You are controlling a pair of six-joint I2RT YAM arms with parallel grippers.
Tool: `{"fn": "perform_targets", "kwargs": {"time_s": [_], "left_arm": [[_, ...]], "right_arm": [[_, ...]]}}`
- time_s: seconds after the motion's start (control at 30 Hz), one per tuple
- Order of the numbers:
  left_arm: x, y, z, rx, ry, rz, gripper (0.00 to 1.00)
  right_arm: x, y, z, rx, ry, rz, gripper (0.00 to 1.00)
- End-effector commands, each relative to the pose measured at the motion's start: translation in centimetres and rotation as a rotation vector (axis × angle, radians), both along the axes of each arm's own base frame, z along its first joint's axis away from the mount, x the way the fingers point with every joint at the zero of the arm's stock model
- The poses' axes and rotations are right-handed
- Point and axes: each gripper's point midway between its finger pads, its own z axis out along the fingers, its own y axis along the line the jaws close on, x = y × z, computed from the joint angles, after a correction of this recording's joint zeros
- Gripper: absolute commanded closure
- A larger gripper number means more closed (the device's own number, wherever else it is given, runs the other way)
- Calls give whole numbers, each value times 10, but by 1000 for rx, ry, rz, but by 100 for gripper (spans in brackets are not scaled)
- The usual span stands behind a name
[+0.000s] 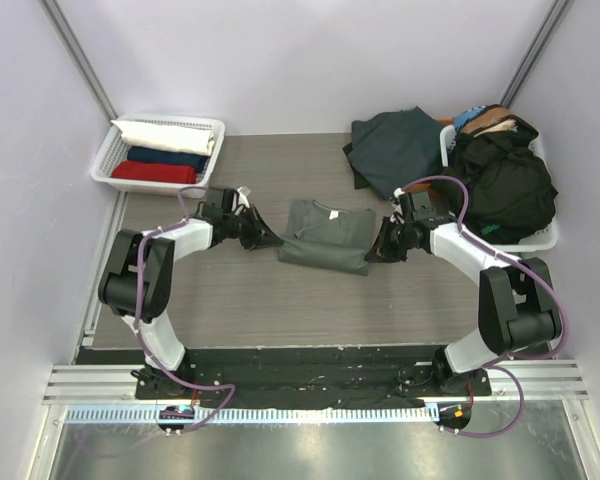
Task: Roll the t-shirts
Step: Roll the T-shirt to the center of the board.
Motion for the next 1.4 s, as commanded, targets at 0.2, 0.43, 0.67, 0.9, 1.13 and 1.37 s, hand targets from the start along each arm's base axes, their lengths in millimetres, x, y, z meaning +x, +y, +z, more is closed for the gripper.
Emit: {"fn": "perform_targets", "kwargs": {"time_s": [0.2,0.43,0.67,0.9,1.13,1.37], "left_arm": [[54,-16,5,-89,-44,13,99],[81,-24,6,-118,-62,19,98],[104,-34,12,-160,-112,10,98],[115,-48,18,-172,-150,-16,98],[101,-47,11,-173,-140,-18,100],[65,-31,6,-115,-124,-11,100]], "right_arm": [[46,-20,-7,-61,-73,-153,99],[61,-33,-24,-55,-75,-223,99],[69,-41,-22,-34,-90,-266,99],[77,-43,-13,-14,-123,-286,99],[63,-36,-18,23,-94,-251,99],[37,-29,-12,66,-92,-214,99]]}}
